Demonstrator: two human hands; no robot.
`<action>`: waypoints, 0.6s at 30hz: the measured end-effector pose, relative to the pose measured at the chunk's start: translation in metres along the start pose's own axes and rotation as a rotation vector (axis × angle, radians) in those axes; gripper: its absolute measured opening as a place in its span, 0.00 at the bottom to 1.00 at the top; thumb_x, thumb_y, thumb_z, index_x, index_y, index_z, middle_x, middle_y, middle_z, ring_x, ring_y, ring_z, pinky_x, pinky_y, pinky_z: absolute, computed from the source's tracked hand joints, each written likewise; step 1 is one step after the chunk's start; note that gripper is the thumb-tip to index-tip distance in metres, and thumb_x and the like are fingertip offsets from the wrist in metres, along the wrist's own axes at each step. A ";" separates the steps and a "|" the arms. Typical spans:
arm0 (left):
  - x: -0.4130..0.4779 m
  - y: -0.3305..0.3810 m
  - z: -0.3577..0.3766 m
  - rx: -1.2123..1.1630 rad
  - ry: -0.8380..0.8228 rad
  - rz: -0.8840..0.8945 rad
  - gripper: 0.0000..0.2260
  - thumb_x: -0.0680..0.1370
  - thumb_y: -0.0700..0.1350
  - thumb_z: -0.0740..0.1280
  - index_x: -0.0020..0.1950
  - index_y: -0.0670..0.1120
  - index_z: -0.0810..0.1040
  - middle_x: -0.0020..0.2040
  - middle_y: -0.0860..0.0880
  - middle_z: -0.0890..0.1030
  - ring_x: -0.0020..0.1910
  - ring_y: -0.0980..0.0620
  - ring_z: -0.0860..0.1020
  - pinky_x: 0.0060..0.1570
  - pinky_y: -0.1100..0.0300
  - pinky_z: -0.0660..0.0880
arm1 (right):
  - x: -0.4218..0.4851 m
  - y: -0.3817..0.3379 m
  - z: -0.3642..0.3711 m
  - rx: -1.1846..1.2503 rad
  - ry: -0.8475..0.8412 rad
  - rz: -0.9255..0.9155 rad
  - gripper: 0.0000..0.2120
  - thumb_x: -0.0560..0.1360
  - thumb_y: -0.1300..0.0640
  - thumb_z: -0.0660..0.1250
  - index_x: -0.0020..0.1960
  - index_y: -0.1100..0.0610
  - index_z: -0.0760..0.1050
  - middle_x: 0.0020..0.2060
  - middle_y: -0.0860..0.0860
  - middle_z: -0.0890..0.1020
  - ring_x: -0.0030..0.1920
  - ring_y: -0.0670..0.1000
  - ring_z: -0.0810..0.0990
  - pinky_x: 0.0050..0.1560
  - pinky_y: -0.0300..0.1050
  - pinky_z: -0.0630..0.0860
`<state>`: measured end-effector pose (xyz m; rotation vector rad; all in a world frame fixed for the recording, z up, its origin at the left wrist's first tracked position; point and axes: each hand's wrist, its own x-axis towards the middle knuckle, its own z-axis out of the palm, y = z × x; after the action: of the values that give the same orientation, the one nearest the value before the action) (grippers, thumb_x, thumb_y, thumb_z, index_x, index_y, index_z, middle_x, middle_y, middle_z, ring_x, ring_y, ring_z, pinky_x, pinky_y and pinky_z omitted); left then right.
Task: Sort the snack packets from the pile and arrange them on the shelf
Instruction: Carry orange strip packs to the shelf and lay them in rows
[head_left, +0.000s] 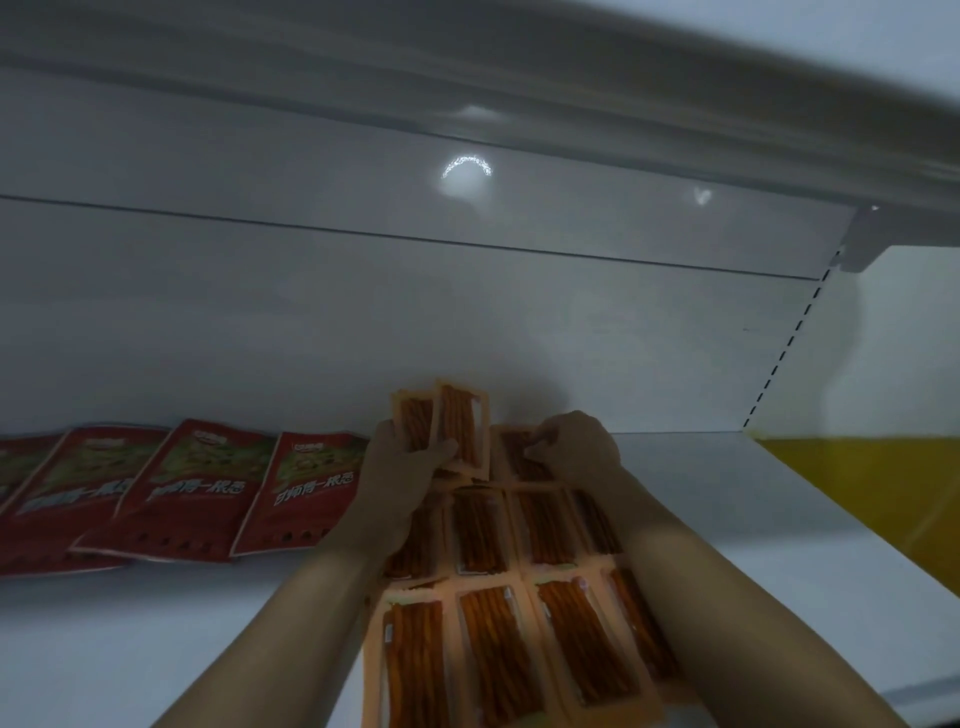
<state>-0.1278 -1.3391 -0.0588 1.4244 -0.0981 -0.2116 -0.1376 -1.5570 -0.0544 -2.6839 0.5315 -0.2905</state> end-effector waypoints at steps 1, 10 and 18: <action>-0.002 0.000 0.002 -0.010 0.000 -0.003 0.14 0.76 0.39 0.72 0.60 0.38 0.76 0.52 0.40 0.83 0.41 0.44 0.85 0.34 0.49 0.82 | -0.003 -0.003 -0.002 0.049 0.049 -0.026 0.08 0.74 0.49 0.71 0.51 0.49 0.84 0.49 0.48 0.83 0.52 0.51 0.81 0.47 0.40 0.72; -0.025 0.003 0.027 -0.016 -0.161 0.085 0.08 0.76 0.37 0.71 0.55 0.41 0.81 0.47 0.40 0.85 0.41 0.42 0.84 0.25 0.60 0.75 | -0.037 -0.025 -0.023 0.745 -0.173 -0.132 0.12 0.72 0.55 0.76 0.54 0.53 0.80 0.38 0.51 0.85 0.38 0.50 0.84 0.38 0.42 0.78; -0.028 -0.001 0.028 -0.101 -0.111 -0.009 0.06 0.79 0.33 0.64 0.53 0.41 0.75 0.48 0.41 0.82 0.37 0.45 0.83 0.24 0.60 0.76 | -0.011 0.044 -0.043 0.787 0.113 0.183 0.22 0.71 0.67 0.74 0.60 0.54 0.72 0.46 0.61 0.81 0.41 0.57 0.82 0.35 0.47 0.80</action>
<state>-0.1610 -1.3602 -0.0540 1.3131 -0.1697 -0.2993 -0.1737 -1.6042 -0.0346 -1.8557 0.5462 -0.4814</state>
